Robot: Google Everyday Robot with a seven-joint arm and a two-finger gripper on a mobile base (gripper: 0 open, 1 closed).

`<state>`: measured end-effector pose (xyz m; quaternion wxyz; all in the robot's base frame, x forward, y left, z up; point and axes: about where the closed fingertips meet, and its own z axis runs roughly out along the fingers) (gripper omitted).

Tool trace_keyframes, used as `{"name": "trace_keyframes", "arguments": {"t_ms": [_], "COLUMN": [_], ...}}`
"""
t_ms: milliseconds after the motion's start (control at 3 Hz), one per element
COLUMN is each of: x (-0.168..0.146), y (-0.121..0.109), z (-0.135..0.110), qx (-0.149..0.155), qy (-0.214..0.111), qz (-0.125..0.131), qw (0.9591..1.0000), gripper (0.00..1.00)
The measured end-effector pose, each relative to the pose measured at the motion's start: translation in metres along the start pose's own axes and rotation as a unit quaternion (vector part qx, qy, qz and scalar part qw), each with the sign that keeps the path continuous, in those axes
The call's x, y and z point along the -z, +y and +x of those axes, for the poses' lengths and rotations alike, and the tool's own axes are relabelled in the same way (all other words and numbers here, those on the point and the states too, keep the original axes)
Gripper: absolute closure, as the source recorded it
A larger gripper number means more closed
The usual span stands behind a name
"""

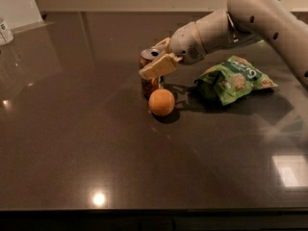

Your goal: Move orange can near orange

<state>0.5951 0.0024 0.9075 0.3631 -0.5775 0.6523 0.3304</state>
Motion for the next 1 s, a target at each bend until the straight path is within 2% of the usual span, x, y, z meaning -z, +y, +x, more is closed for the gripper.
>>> {"name": "trace_keyframes", "arguments": {"t_ms": [333,667,1000], "x": [-0.0025,-0.0038,-0.0039], "y": [0.0006,0.001,0.0011], "z": [-0.0006,-0.0008,-0.0009], "qx": [0.001,0.001,0.001], "qy": [0.0,0.0,0.0], "qz": [-0.002,-0.004,-0.004], "qw": [1.0,1.0,1.0], "gripper": [0.04,0.0,0.0]}}
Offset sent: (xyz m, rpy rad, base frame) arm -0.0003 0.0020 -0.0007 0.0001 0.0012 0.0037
